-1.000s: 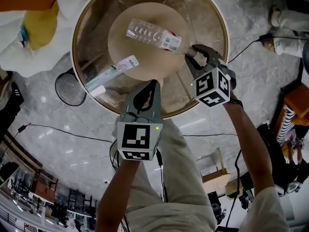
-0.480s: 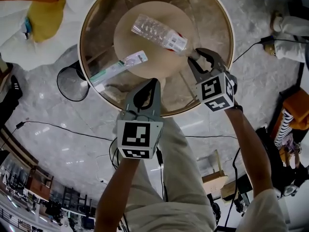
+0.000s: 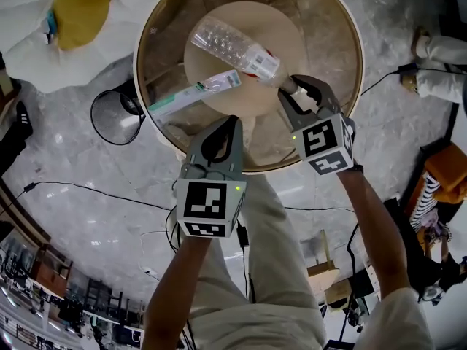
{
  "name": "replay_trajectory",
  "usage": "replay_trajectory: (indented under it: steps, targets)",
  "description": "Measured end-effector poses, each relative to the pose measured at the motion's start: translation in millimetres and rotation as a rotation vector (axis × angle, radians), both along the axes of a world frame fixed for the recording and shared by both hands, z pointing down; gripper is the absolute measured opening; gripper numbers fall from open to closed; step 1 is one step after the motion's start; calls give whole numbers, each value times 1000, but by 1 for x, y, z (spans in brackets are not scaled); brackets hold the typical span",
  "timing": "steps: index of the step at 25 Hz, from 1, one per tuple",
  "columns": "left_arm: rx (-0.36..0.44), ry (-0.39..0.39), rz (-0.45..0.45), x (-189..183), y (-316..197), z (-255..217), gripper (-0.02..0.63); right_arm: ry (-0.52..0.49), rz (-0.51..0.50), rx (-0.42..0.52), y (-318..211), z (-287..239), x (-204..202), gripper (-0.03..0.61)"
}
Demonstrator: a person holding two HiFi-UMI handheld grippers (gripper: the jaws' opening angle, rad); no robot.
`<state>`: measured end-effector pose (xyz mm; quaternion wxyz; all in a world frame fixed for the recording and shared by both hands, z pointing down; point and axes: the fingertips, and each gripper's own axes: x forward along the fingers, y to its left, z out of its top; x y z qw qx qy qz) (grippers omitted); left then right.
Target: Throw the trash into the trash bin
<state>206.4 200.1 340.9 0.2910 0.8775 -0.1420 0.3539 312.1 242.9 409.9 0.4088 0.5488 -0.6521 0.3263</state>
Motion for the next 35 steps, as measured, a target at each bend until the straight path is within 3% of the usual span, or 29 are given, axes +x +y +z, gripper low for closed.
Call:
replay_trajectory:
  steps: [35]
  targets:
    - [-3,5,-236,-153,-77,-8,2,-111,-166,27,-104,-32,-187,163]
